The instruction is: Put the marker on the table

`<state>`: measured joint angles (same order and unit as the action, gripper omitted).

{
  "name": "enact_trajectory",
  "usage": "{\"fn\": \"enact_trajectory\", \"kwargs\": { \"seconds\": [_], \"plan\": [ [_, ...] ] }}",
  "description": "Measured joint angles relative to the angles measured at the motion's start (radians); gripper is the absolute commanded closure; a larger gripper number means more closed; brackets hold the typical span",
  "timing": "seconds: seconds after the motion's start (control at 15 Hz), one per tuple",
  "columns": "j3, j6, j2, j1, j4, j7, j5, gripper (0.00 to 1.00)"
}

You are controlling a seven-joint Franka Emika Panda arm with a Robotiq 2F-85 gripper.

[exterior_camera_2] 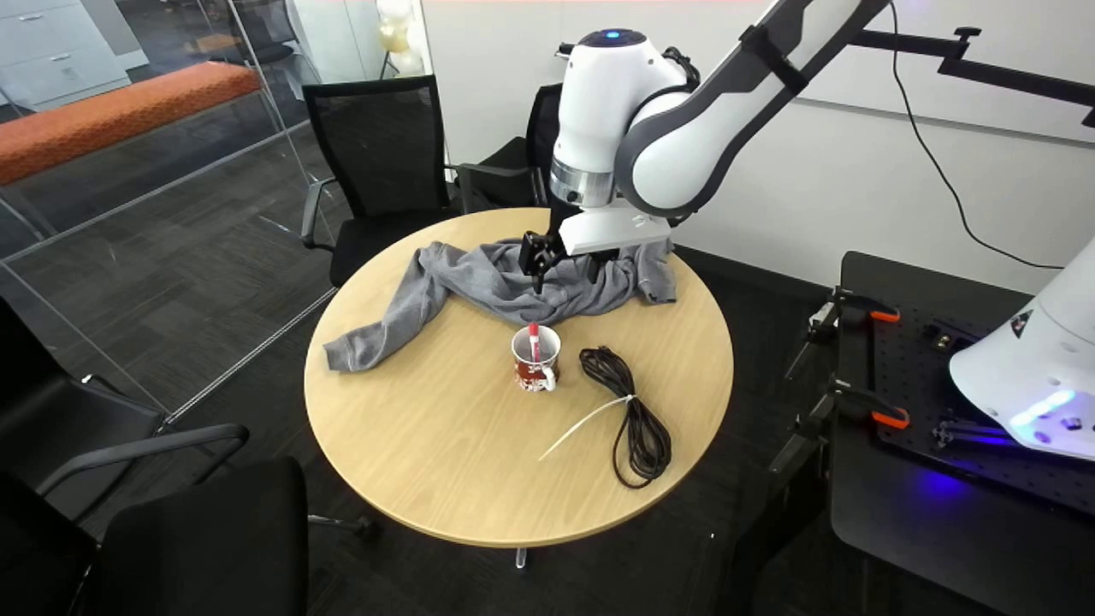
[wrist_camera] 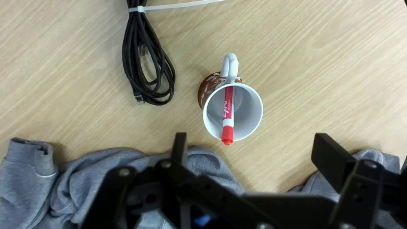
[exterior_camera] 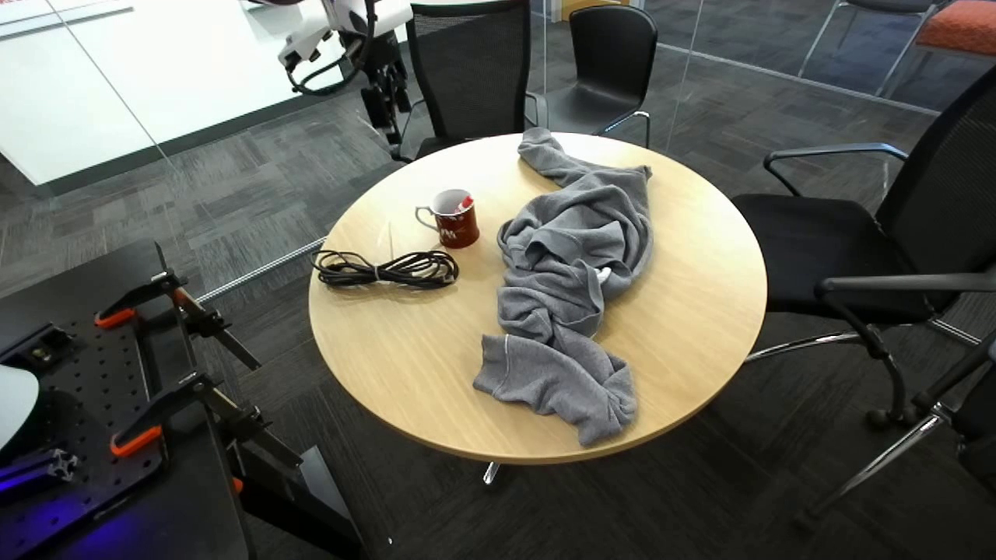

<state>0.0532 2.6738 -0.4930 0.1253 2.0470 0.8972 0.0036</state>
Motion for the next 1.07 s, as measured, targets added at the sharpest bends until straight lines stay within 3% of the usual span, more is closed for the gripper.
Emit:
{"fn": "enact_trajectory", "kwargs": {
  "seconds": [1.07],
  "plan": [
    [-0.05, -0.001, -0.262, 0.003, -0.186, -0.052, 0.076, 0.0]
  ]
}}
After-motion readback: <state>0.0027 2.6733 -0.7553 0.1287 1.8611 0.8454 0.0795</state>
